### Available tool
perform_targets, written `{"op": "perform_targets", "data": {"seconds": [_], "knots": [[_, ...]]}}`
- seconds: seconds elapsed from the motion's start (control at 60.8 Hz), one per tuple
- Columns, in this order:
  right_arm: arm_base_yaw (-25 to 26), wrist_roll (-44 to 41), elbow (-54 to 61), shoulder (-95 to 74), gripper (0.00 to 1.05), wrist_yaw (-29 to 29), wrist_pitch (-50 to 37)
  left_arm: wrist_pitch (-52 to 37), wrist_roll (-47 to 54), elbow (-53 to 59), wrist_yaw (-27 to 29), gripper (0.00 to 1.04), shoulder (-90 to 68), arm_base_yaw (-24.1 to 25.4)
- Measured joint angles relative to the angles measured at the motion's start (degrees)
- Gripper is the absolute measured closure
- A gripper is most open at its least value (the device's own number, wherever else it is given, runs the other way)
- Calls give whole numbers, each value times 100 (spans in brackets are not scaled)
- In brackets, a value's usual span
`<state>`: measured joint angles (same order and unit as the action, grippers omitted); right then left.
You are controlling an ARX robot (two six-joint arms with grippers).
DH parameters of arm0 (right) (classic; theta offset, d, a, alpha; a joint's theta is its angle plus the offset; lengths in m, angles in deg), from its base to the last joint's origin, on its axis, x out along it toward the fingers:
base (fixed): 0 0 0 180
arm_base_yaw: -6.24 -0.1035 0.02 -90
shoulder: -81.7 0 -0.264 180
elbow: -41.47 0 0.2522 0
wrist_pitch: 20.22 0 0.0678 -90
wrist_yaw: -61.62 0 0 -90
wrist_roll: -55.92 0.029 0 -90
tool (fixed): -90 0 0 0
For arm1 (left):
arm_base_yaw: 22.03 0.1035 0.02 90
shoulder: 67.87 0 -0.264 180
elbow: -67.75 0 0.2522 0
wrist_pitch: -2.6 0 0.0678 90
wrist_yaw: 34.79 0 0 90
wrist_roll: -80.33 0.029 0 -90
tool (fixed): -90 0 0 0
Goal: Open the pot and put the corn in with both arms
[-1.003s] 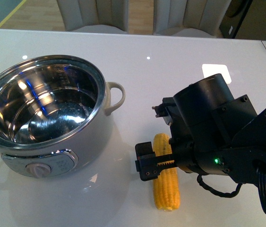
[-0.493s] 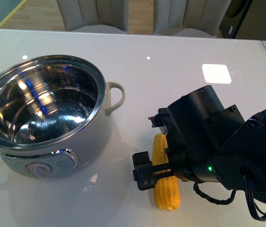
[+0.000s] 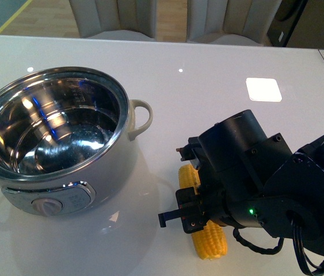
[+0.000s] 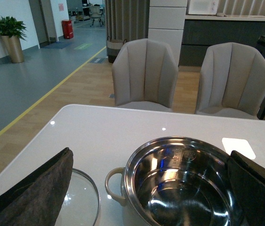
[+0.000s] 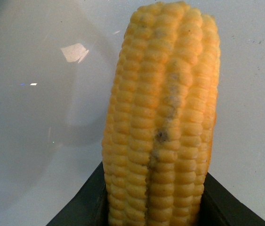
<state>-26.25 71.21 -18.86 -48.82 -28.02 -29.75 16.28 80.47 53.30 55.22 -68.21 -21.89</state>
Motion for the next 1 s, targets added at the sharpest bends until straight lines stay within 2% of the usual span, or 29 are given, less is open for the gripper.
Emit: {"op": "perform_targets", "data": {"seconds": [0.279,0.674,1.003], "knots": [[236,155,273,404,80,-2,-205,0,0,0,0,7,0,0],[997,1508,164,1849,82,-492,9,0,-2,0,0,7,0,0],[918,2828,-713,1937,82,-743,402,0,0,0,0,7,0,0]]}}
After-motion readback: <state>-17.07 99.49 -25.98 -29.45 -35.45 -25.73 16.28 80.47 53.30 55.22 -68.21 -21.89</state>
